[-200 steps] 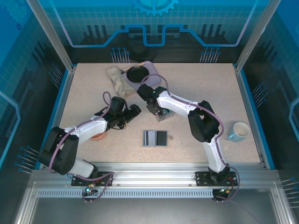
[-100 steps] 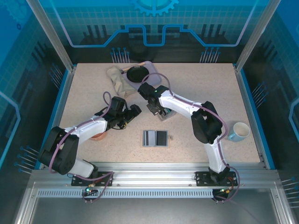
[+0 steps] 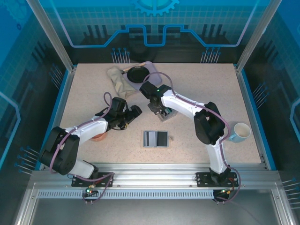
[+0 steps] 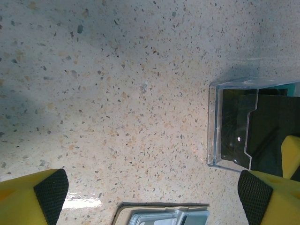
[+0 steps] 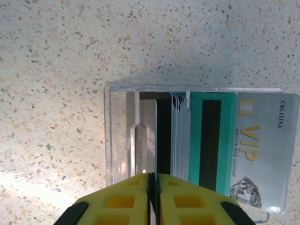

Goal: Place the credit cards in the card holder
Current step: Pick up the credit card from the storage box.

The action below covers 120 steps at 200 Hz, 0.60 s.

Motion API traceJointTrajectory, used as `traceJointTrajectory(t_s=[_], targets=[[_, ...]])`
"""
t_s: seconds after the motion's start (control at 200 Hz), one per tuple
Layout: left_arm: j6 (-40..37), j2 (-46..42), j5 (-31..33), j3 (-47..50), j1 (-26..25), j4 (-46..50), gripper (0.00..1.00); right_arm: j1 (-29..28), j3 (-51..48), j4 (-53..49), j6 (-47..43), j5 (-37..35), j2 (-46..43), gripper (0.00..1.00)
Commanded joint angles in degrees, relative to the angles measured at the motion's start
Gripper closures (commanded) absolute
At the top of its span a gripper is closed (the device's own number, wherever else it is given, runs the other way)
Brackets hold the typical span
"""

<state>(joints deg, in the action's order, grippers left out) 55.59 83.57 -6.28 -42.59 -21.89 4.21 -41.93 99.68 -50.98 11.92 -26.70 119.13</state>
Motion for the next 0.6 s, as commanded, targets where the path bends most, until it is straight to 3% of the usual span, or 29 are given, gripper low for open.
traceJointTrajectory(t_s=[0.0,0.595], targets=[[0.3,0.7,-1.1,-0.7,0.4,0.4,0.03,1.0,-0.9,-0.7,-0.2,-0.1,1.4,0.87],[0.4,1.8,-1.7,-1.1,0.4,0.0,0.03,1.7,-1.8,-0.3,-1.2,-3.5,1.7,0.83]])
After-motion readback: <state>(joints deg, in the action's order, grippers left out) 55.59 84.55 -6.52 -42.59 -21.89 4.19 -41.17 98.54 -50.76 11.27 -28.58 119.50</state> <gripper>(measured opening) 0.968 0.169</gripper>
